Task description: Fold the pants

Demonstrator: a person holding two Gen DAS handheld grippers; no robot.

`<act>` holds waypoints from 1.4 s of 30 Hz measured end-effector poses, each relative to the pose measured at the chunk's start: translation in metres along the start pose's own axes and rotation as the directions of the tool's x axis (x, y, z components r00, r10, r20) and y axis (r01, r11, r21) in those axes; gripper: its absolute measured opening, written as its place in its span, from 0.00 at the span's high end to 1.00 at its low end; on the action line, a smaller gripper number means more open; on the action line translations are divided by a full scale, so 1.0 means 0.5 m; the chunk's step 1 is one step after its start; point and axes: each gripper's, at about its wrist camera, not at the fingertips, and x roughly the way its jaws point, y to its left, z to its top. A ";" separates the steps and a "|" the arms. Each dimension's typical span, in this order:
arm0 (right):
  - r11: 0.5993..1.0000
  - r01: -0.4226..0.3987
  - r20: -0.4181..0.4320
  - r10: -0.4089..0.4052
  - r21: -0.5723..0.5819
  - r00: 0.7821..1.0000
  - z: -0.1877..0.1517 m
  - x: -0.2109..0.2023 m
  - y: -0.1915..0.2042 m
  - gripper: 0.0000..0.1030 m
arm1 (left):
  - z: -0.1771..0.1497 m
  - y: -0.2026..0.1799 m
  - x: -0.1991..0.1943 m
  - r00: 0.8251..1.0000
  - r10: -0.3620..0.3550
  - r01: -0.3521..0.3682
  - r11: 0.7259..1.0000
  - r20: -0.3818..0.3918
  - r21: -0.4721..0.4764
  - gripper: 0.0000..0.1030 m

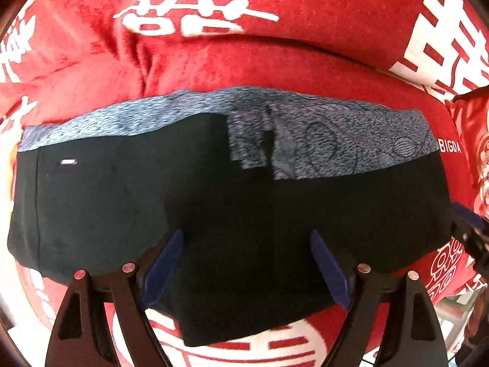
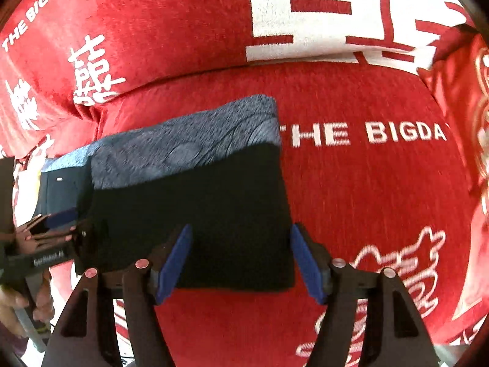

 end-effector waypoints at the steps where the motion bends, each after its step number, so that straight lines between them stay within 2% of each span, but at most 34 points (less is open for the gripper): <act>1: 1.000 0.005 -0.001 -0.005 -0.003 1.000 -0.007 -0.009 0.001 0.29 | -0.005 0.012 -0.005 1.000 0.005 -0.005 1.000 0.000 0.001 0.17; 6: 0.999 0.020 -0.001 -0.020 -0.036 1.000 -0.026 -0.021 0.049 0.29 | -0.033 0.072 -0.028 1.000 0.026 -0.026 0.999 -0.001 -0.021 0.17; 11: 0.998 0.003 0.007 -0.003 -0.068 1.000 -0.039 -0.033 0.100 0.29 | -0.070 0.136 -0.037 0.999 0.031 -0.032 0.997 -0.013 -0.069 0.17; 12: 0.997 -0.001 0.010 0.001 -0.078 1.000 -0.040 -0.034 0.110 0.29 | -0.063 0.121 -0.028 0.999 0.033 -0.034 0.996 -0.014 -0.077 0.17; 15: 0.994 -0.012 0.013 0.014 -0.111 1.000 -0.044 -0.030 0.148 0.29 | -0.078 0.140 -0.026 0.999 0.032 -0.033 0.995 -0.020 -0.098 0.17; 23: 0.989 -0.089 -0.061 0.082 -0.122 0.995 -0.046 0.030 0.237 0.29 | -0.133 0.213 -0.035 0.999 0.030 -0.034 0.984 -0.027 -0.174 0.17; 27: 0.986 -0.086 -0.110 0.071 -0.144 0.991 -0.061 0.058 0.270 0.29 | -0.169 0.252 -0.037 0.999 0.028 -0.036 0.974 -0.042 -0.222 0.17; 34: 0.979 -0.059 -0.141 0.032 -0.193 0.989 -0.070 0.074 0.294 0.24 | -0.230 0.312 -0.034 0.996 0.003 -0.030 0.952 -0.086 -0.305 0.17; 38: 0.979 -0.047 -0.150 0.017 -0.199 0.989 -0.066 0.076 0.298 0.24 | -0.259 0.340 -0.040 0.997 0.002 -0.029 0.943 -0.083 -0.333 0.17; 42: 0.964 -0.023 -0.163 -0.021 -0.266 0.986 -0.073 0.074 0.327 0.24 | -0.286 0.395 -0.055 0.997 0.006 -0.034 0.923 -0.074 -0.383 0.17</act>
